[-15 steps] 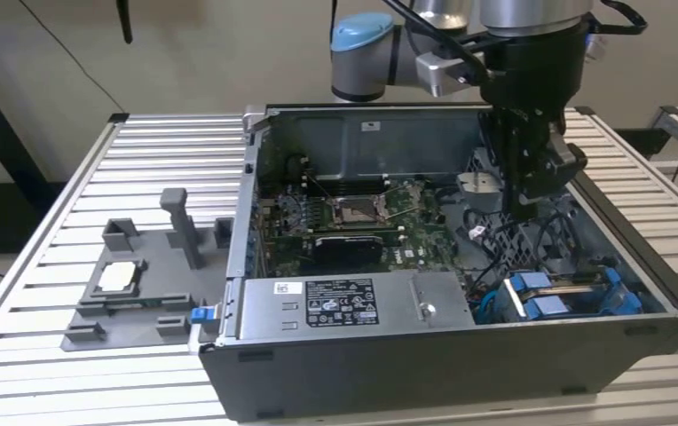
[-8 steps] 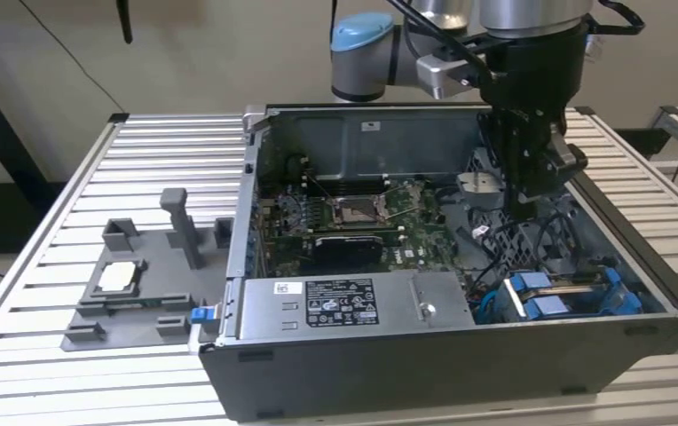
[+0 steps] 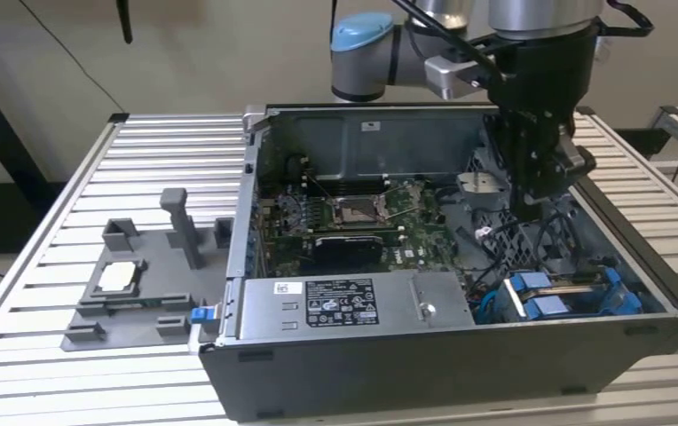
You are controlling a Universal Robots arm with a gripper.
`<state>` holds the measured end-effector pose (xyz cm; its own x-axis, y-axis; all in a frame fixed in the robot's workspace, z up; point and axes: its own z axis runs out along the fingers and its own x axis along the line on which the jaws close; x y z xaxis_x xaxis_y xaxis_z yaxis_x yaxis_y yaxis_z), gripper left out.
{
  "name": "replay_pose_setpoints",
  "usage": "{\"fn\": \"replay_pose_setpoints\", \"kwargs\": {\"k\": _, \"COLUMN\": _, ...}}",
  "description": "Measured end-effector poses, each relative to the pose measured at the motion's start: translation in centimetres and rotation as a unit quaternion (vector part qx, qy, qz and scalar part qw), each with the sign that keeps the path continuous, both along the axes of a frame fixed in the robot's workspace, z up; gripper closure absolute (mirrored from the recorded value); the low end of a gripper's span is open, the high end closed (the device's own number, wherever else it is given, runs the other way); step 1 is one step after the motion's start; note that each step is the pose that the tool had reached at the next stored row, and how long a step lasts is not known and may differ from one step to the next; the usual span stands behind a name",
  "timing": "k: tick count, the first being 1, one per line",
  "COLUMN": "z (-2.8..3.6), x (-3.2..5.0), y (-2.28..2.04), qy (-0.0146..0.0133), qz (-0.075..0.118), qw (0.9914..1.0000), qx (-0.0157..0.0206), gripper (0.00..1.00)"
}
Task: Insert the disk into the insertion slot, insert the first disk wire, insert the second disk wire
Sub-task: 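Insert the second disk wire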
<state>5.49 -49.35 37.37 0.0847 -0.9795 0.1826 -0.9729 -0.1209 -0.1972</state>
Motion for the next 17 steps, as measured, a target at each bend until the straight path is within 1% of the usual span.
{"fn": "replay_pose_setpoints", "kwargs": {"k": 1, "z": -0.02, "x": 0.18, "y": -0.1, "qy": 0.0012, "qz": 0.0, "qw": 1.0, "qx": 0.0001, "gripper": 0.84}}
{"fn": "replay_pose_setpoints", "kwargs": {"k": 3, "z": -0.07, "x": 0.54, "y": -0.39, "qy": 0.0046, "qz": 0.0, "qw": 0.99999, "qx": 0.0001, "gripper": 0.84}}
{"fn": "replay_pose_setpoints", "kwargs": {"k": 7, "z": -0.24, "x": 1.07, "y": -1.16, "qy": 0.0123, "qz": 0.0, "qw": 0.99992, "qx": 0.0, "gripper": 0.84}}
{"fn": "replay_pose_setpoints", "kwargs": {"k": 10, "z": -0.37, "x": 1.29, "y": -1.91, "qy": 0.0183, "qz": 0.0, "qw": 0.99983, "qx": 0.0, "gripper": 0.84}}
{"fn": "replay_pose_setpoints", "kwargs": {"k": 14, "z": -0.57, "x": 1.46, "y": -3.04, "qy": 0.0251, "qz": 0.0, "qw": 0.99968, "qx": 0.0001, "gripper": 0.84}}
{"fn": "replay_pose_setpoints", "kwargs": {"k": 16, "z": -0.67, "x": 1.56, "y": -3.57, "qy": 0.0279, "qz": 0.0, "qw": 0.99961, "qx": 0.0001, "gripper": 0.84}}
{"fn": "replay_pose_setpoints", "kwargs": {"k": 17, "z": -0.72, "x": 1.61, "y": -3.78, "qy": 0.0288, "qz": 0.0, "qw": 0.99959, "qx": 0.0005, "gripper": 0.84}}
